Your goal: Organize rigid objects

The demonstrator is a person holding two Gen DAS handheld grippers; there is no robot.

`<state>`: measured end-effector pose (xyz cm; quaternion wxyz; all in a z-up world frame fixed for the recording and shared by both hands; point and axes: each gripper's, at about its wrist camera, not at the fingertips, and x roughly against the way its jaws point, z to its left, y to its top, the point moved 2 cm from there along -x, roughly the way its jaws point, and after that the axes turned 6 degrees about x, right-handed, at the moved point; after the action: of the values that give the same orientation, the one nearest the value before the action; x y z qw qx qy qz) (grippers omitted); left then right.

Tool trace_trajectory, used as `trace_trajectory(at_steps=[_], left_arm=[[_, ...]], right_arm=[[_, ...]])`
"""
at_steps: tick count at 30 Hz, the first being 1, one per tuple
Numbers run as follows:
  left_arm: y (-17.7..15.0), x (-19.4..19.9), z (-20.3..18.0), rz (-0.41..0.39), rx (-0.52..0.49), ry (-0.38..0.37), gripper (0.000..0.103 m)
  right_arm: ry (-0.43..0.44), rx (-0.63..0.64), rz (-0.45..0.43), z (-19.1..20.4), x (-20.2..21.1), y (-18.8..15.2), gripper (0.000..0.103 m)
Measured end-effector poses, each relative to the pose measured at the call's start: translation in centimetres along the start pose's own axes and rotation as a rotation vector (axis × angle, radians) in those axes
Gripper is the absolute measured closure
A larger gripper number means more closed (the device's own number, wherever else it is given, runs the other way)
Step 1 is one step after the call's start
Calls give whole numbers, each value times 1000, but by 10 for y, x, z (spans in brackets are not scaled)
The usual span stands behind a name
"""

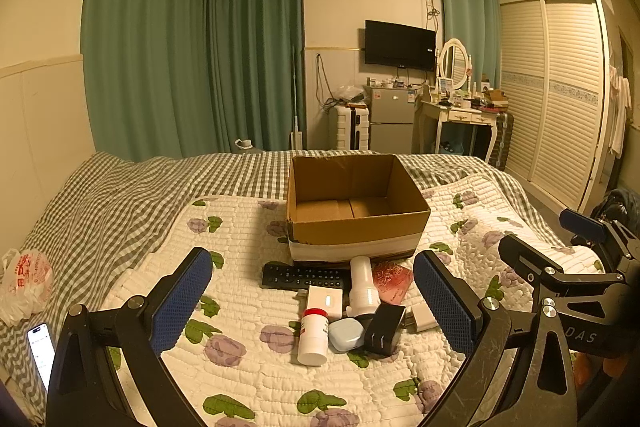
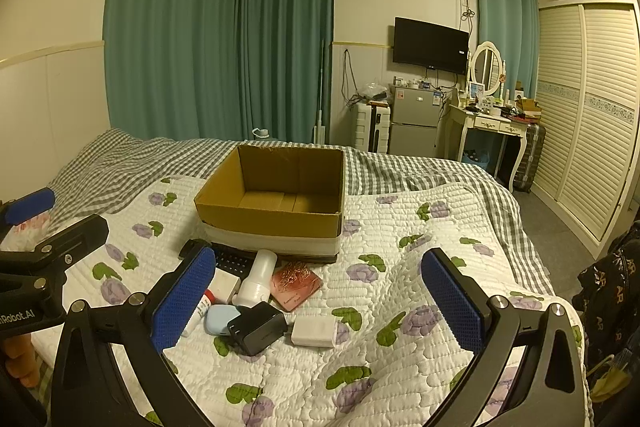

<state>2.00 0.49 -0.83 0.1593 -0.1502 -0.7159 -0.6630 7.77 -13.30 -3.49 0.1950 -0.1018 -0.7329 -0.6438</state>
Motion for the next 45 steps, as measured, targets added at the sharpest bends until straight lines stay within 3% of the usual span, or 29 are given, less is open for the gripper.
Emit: trace_trajectory(at_steps=[45], left_arm=[[-4, -1, 6, -5, 3, 3, 0]], right_arm=[[4, -5, 10, 3, -5, -6, 0]])
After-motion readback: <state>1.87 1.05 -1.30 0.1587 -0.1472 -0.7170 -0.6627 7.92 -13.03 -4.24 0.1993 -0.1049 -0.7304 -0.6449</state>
